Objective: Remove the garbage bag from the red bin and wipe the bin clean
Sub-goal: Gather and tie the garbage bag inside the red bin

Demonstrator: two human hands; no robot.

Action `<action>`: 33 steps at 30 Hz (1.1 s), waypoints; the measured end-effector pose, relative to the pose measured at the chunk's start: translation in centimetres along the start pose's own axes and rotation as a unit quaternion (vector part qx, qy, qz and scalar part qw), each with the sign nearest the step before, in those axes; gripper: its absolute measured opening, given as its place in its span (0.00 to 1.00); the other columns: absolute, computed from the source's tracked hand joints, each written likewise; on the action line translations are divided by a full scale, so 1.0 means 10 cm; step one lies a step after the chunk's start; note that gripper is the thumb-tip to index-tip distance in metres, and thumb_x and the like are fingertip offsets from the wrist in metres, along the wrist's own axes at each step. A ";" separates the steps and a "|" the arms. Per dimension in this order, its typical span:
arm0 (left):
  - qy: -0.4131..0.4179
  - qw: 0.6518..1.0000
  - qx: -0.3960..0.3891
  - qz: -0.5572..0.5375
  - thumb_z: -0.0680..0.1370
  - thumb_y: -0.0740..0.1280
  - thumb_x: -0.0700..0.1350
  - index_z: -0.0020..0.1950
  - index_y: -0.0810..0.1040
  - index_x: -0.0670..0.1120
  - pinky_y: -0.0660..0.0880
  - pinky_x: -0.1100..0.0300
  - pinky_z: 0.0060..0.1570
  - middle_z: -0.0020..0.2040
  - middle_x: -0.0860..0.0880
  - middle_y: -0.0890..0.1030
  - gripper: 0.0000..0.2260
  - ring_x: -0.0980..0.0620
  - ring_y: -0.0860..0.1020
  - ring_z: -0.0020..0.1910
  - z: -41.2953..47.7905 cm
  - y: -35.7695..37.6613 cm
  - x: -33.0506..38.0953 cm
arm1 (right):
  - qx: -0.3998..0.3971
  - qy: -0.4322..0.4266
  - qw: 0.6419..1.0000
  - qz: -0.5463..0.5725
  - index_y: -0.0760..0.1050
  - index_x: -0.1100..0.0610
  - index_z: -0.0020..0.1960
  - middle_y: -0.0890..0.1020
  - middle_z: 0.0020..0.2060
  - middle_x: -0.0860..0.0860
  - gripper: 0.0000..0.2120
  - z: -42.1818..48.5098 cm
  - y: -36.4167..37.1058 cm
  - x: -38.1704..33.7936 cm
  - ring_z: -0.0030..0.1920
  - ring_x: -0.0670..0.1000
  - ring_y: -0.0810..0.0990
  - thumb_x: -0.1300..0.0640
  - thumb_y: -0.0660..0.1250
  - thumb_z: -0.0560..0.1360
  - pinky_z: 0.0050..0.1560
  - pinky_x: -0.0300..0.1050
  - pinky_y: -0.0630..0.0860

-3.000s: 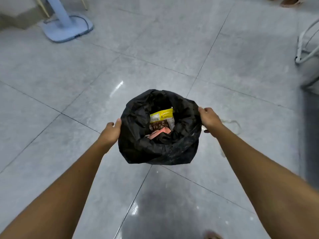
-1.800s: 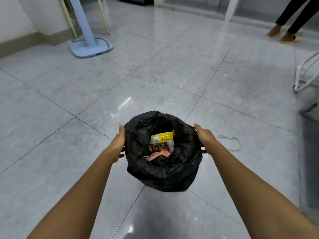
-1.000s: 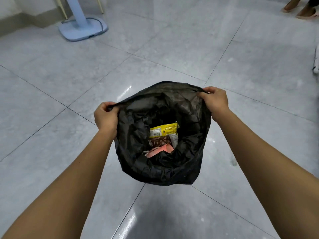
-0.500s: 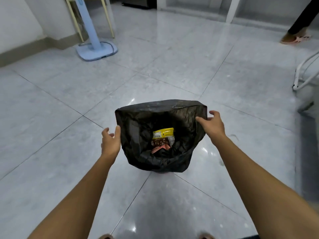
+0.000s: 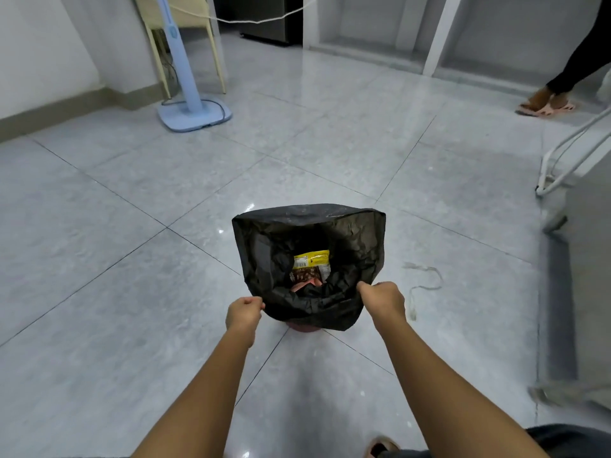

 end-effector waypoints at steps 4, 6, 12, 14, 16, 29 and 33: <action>0.102 0.986 0.027 0.129 0.77 0.63 0.43 0.50 0.77 0.45 0.74 0.54 0.48 0.51 0.43 0.81 0.05 0.43 0.78 0.50 -0.26 -0.07 0.05 | -0.024 -0.006 1.000 -0.016 0.72 0.58 0.40 0.78 0.38 0.53 0.11 -0.25 -0.19 -0.16 0.43 0.58 0.78 0.50 0.66 0.67 0.42 0.48 0.75; 0.235 0.955 0.006 0.183 0.74 0.66 0.41 0.51 0.77 0.49 0.73 0.58 0.47 0.51 0.48 0.80 0.07 0.47 0.77 0.52 -0.49 0.00 0.02 | -0.031 -0.013 0.999 -0.020 0.74 0.58 0.44 0.80 0.41 0.54 0.13 -0.35 -0.27 -0.27 0.46 0.59 0.79 0.50 0.67 0.65 0.46 0.50 0.76; 0.378 0.835 -0.016 0.401 0.71 0.69 0.60 0.74 0.61 0.58 0.64 0.55 0.64 0.69 0.53 0.66 0.34 0.49 0.64 0.67 -0.88 0.35 -0.07 | -0.040 -0.068 0.997 -0.002 0.74 0.59 0.41 0.76 0.35 0.53 0.12 -0.61 -0.47 -0.69 0.38 0.55 0.76 0.51 0.68 0.64 0.36 0.46 0.71; 0.385 0.840 0.022 0.381 0.70 0.70 0.58 0.76 0.52 0.58 0.61 0.52 0.68 0.73 0.52 0.61 0.39 0.48 0.60 0.70 -0.90 0.37 0.01 | -0.043 -0.084 0.995 -0.009 0.74 0.58 0.40 0.74 0.33 0.52 0.10 -0.64 -0.53 -0.79 0.34 0.52 0.74 0.51 0.68 0.65 0.34 0.45 0.70; 0.384 0.841 0.042 0.379 0.70 0.71 0.55 0.77 0.49 0.57 0.57 0.48 0.70 0.76 0.51 0.57 0.42 0.46 0.57 0.72 -0.85 0.34 0.10 | -0.053 -0.097 0.993 -0.029 0.76 0.60 0.41 0.75 0.34 0.53 0.12 -0.64 -0.59 -0.86 0.35 0.51 0.74 0.51 0.68 0.65 0.36 0.46 0.71; 0.370 0.747 0.074 0.547 0.78 0.64 0.52 0.60 0.78 0.54 0.52 0.39 0.70 0.66 0.52 0.74 0.11 0.46 0.70 0.66 -0.33 -0.82 0.89 | -0.040 -0.276 0.958 -0.065 0.73 0.56 0.44 0.77 0.40 0.49 0.13 -0.16 -1.04 -0.78 0.42 0.52 0.75 0.48 0.71 0.69 0.35 0.42 0.69; 0.445 0.810 0.088 0.371 0.78 0.67 0.43 0.53 0.79 0.45 0.66 0.51 0.57 0.64 0.44 0.75 0.05 0.40 0.75 0.58 -0.39 -0.95 1.22 | -0.202 -0.316 0.926 -0.052 0.51 0.40 0.70 0.63 0.67 0.46 0.49 -0.15 -0.89 -0.69 0.65 0.51 0.67 0.36 0.77 0.59 0.65 0.49 0.70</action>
Point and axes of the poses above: each hand's wrist, its own z-axis towards the middle knuckle, its own y-axis out of the palm, x = y × z, the point moved 3 cm from there along z, towards the middle knuckle
